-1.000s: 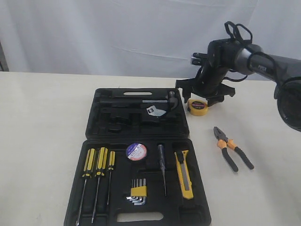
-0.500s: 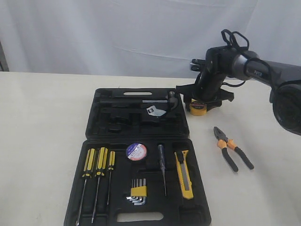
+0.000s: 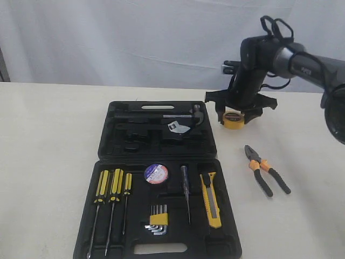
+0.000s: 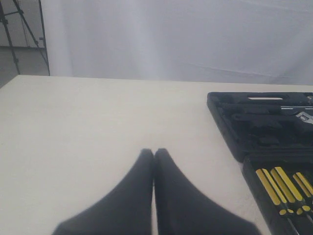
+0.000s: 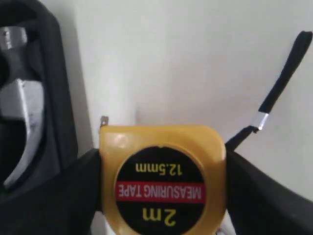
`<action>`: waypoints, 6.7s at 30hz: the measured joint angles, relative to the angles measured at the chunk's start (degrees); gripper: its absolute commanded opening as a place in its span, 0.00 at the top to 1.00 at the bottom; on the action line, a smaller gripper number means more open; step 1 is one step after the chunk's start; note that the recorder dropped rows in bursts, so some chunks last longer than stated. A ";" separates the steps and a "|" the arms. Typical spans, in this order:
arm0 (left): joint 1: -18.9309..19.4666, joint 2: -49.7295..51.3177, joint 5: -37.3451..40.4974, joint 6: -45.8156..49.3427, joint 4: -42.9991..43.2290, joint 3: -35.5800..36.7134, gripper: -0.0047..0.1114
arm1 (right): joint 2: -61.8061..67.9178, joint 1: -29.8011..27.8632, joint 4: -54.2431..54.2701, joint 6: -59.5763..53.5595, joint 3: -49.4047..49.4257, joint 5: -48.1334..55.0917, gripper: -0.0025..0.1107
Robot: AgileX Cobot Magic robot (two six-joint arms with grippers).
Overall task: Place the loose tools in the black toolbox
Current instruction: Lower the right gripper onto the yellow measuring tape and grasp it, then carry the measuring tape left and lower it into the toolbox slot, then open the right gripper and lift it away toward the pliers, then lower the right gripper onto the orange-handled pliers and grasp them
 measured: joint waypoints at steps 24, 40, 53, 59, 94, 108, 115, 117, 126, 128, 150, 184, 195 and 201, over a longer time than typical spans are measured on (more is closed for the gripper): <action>0.00 0.00 0.00 0.00 0.00 0.00 0.96 | -6.24 13.17 4.37 0.20 5.61 2.70 0.94; 0.00 0.00 0.00 0.00 0.00 0.00 0.96 | -2.29 11.26 2.65 1.29 5.61 5.05 0.94; 0.00 0.00 0.00 0.00 0.00 0.00 0.96 | -2.18 11.26 2.65 1.29 5.61 3.78 0.60; 0.00 0.00 0.00 0.00 0.00 0.00 0.96 | -2.18 11.26 2.65 1.29 5.61 3.12 0.47; 0.00 0.00 0.00 0.00 0.00 0.00 0.96 | -4.18 11.28 -2.44 -3.02 4.14 6.74 0.98; 0.00 0.00 0.00 0.00 0.00 0.00 0.96 | -1.03 11.28 -1.22 -4.12 3.95 5.43 0.98; 0.00 0.00 0.00 0.00 0.00 0.00 0.96 | -2.49 11.28 -0.85 -4.99 3.95 5.43 0.98; 0.00 0.00 0.00 0.00 0.00 0.00 0.96 | -4.25 11.28 -0.68 -6.06 3.95 5.60 0.98; 0.00 0.00 0.00 0.00 0.00 0.00 0.96 | -12.68 8.59 0.32 -12.88 3.95 10.18 0.98; 0.00 0.00 0.00 0.00 0.00 0.00 0.96 | -14.99 7.87 0.44 -13.38 4.41 10.18 0.98; 0.00 0.00 0.00 0.00 0.00 0.00 0.96 | -30.28 -2.52 0.67 -13.52 37.39 -1.46 0.98; 0.00 0.00 0.00 0.00 0.00 0.00 0.96 | -45.83 -2.52 1.07 -14.26 40.40 10.16 0.98; 0.00 0.00 0.00 0.00 0.00 0.00 0.96 | -45.98 -2.52 1.07 -14.26 40.40 10.16 0.98; 0.00 0.00 0.00 0.00 0.00 0.00 0.96 | -45.98 -2.52 1.07 -13.85 40.40 10.16 0.98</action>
